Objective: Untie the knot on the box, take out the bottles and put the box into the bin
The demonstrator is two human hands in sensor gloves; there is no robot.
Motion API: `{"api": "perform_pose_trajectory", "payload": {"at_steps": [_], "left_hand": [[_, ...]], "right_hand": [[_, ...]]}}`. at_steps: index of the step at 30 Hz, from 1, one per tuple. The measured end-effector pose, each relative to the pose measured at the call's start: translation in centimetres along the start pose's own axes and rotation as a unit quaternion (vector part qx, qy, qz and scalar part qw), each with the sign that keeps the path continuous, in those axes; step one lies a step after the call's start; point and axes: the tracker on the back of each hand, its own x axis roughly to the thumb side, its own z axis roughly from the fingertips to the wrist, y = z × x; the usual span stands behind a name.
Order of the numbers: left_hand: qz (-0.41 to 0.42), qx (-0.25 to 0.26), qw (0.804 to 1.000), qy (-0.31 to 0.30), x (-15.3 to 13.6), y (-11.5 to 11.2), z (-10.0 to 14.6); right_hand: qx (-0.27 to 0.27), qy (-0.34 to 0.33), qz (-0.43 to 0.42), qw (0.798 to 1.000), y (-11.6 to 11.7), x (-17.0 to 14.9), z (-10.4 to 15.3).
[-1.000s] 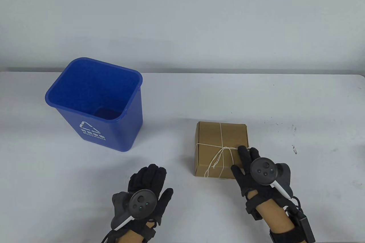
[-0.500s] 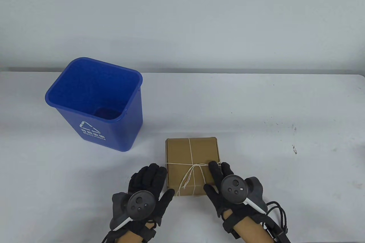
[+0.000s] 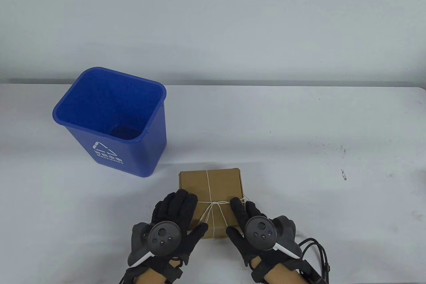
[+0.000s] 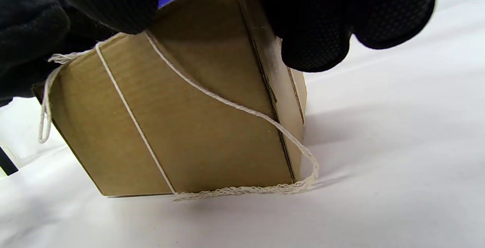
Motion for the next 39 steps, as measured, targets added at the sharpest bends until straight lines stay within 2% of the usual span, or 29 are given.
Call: {"api": "perform_pose_trajectory", "payload": {"at_steps": [2, 4, 7, 10, 15, 16, 18, 27, 39], "left_hand": [[0.004, 0.013, 1.0, -0.011, 0.1, 0.9, -0.7], [-0.004, 0.002, 1.0, -0.021, 0.3, 1.4, -1.6], [-0.031, -0.069, 0.996, -0.043, 1.0, 1.5, -3.4], [-0.021, -0.121, 0.991, -0.062, 1.3, 0.8, -4.9], [-0.011, -0.178, 0.983, -0.036, 0.6, -1.3, -5.1], [-0.019, -0.181, 0.982, -0.044, 0.5, -1.2, -5.0], [-0.016, -0.148, 0.987, -0.054, 0.3, -1.4, -4.7], [0.018, -0.157, 0.985, -0.062, -0.9, -1.8, -4.7], [0.02, -0.16, 0.985, -0.063, -0.9, -1.8, -4.7]], "right_hand": [[-0.001, -0.003, 0.006, 1.0, 0.0, 0.0, 0.0], [0.0, -0.004, 0.009, 1.0, 0.0, 0.0, 0.0], [0.005, -0.008, 0.024, 1.0, 0.2, 0.1, 0.1], [0.003, -0.011, 0.034, 0.999, 0.2, 0.1, 0.1], [-0.017, -0.019, 0.059, 0.998, 0.4, 0.2, 0.1], [-0.022, -0.021, 0.065, 0.997, 0.4, 0.2, 0.1], [-0.041, -0.027, 0.074, 0.996, 0.3, 0.3, 0.1], [-0.101, -0.054, 0.055, 0.992, -0.5, 0.3, 0.5], [-0.134, -0.066, 0.016, 0.989, -1.2, -0.2, 0.7]]}}
